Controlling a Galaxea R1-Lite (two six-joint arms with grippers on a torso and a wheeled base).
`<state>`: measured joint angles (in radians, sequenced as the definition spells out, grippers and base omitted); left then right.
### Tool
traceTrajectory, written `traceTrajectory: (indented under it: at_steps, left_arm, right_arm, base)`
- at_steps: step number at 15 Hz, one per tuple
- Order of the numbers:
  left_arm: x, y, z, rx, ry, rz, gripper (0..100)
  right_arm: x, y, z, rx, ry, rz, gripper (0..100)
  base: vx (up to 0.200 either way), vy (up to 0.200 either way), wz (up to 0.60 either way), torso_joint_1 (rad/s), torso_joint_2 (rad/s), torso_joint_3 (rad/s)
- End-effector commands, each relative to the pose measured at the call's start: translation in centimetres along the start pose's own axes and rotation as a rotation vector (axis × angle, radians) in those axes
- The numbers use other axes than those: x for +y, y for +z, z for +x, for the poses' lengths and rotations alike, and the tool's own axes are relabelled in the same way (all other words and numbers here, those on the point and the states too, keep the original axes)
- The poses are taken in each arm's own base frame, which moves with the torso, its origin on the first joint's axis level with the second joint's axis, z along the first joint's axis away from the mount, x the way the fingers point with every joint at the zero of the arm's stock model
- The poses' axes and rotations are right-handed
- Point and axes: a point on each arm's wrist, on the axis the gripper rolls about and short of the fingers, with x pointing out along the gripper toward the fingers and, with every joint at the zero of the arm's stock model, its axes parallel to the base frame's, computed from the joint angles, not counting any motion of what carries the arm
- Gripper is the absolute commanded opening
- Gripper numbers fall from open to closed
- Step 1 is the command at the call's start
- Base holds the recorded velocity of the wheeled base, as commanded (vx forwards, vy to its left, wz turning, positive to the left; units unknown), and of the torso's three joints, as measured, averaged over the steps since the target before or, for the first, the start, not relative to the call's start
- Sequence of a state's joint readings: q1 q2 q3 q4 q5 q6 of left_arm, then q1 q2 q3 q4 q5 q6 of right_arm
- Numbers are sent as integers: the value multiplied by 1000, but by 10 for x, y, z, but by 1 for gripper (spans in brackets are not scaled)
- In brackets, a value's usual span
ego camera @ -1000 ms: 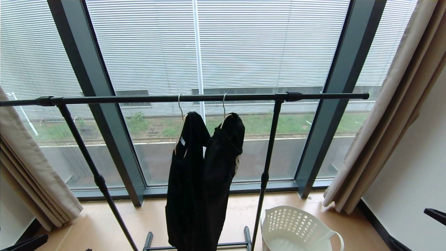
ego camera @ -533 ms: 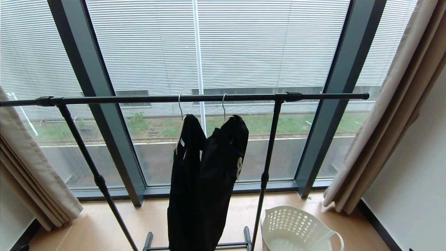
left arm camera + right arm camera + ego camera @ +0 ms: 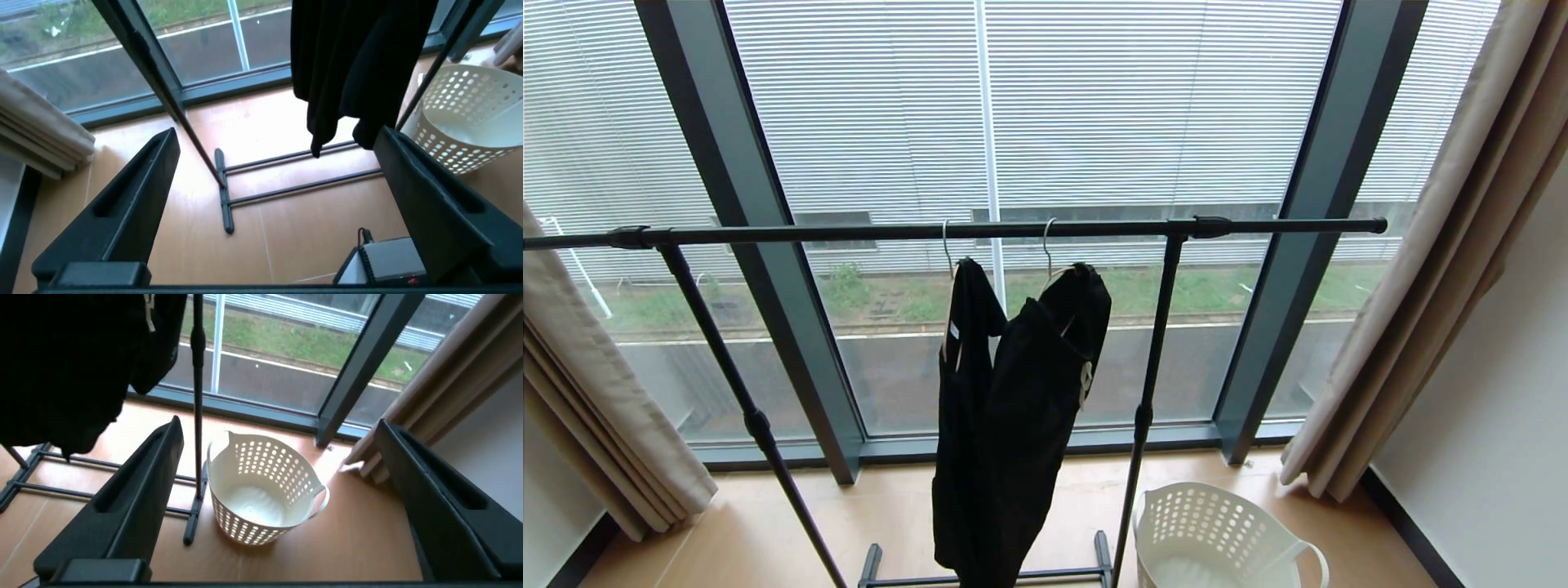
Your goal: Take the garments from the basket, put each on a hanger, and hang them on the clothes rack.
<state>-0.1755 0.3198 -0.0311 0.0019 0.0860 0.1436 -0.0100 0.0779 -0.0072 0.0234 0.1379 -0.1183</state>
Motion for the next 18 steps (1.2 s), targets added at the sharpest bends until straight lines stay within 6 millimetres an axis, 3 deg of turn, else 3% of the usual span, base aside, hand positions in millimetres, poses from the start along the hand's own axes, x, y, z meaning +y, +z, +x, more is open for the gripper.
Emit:
traceTrajectory:
  at_steps: [1,8,11,14,18]
  left_arm:
    - [0,-3,-8,-90,11,-2,100]
    - [-1,-6,-15,-162,118,81,100]
    - [-5,-11,-17,-223,1,122,100]
    - [-8,-11,-17,-232,-160,12,100]
    - [-11,-13,-21,-248,-45,-5,100]
  right_arm:
    - [1,-2,-5,-72,-4,1,100]
    - [1,-2,-5,-72,-3,39,100]
    - [1,-2,-5,-70,-3,39,100]
    - [1,-2,-5,-72,-1,41,100]
    - [1,-2,-6,-72,-1,41,100]
  base:
    - [0,0,0,0,0,0]
    - [0,0,0,0,0,0]
    - [0,0,0,0,0,0]
    - [0,0,0,0,0,0]
    - [0,0,0,0,0,0]
